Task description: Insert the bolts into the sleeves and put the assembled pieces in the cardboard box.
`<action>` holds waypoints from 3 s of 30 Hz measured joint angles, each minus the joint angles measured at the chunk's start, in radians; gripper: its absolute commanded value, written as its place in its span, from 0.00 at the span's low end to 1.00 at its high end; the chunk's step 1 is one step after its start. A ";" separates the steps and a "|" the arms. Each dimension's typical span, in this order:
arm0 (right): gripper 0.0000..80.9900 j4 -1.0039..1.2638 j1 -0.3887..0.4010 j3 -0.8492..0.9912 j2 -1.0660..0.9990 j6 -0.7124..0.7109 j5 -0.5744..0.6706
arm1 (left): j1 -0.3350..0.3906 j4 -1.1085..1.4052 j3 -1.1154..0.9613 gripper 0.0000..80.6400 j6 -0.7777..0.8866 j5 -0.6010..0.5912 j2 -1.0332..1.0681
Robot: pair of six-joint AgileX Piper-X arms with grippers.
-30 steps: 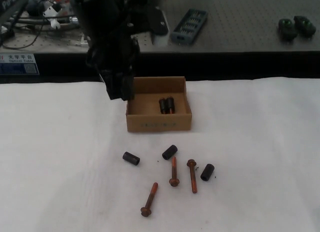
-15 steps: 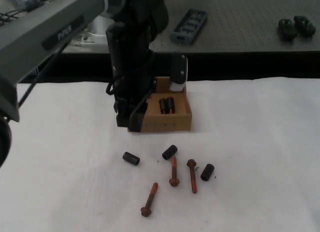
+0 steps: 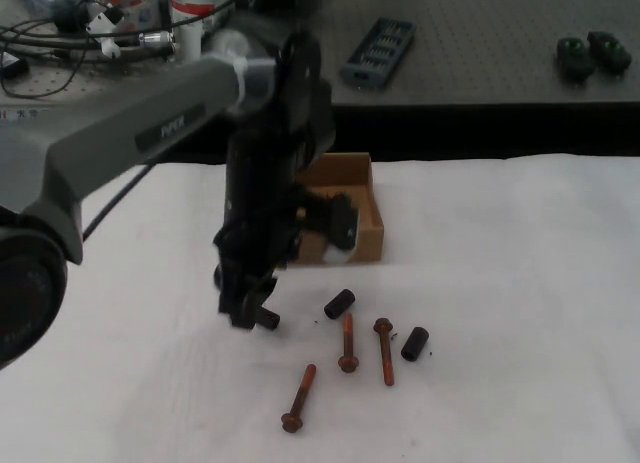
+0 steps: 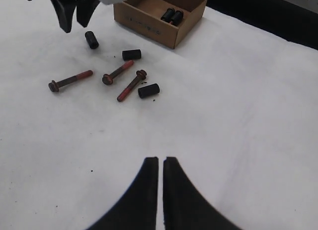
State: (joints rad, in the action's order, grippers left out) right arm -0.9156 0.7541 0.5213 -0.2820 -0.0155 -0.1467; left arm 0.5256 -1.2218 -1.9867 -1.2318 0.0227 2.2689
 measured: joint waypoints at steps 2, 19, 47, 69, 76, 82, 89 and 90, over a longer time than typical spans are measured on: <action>0.05 0.000 0.000 0.000 0.000 0.000 0.000 | 0.003 0.008 0.043 0.34 0.000 0.008 0.000; 0.05 0.000 0.000 0.000 0.000 0.000 0.000 | 0.026 0.122 0.090 0.20 0.116 0.019 0.000; 0.05 0.000 0.000 0.000 0.000 0.000 0.000 | 0.024 0.269 0.092 0.47 0.180 0.064 -0.043; 0.05 0.000 0.000 0.000 0.000 0.000 0.000 | 0.001 0.255 0.092 0.45 0.089 -0.023 -0.005; 0.05 0.000 0.000 0.000 0.000 0.000 0.000 | 0.002 0.255 0.092 0.39 0.084 -0.023 0.020; 0.05 0.000 0.000 0.000 0.000 0.000 0.000 | 0.000 0.258 0.092 0.01 0.084 -0.023 0.024; 0.05 0.000 0.000 0.000 0.000 0.000 0.000 | -0.002 0.258 0.092 0.00 0.089 -0.031 0.023; 0.05 0.000 0.000 0.000 0.000 0.000 0.000 | -0.002 0.258 0.092 0.00 0.096 -0.033 0.023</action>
State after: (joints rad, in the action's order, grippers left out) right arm -0.9156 0.7541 0.5213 -0.2820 -0.0155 -0.1467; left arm 0.5238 -0.9637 -1.8946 -1.1355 -0.0107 2.2920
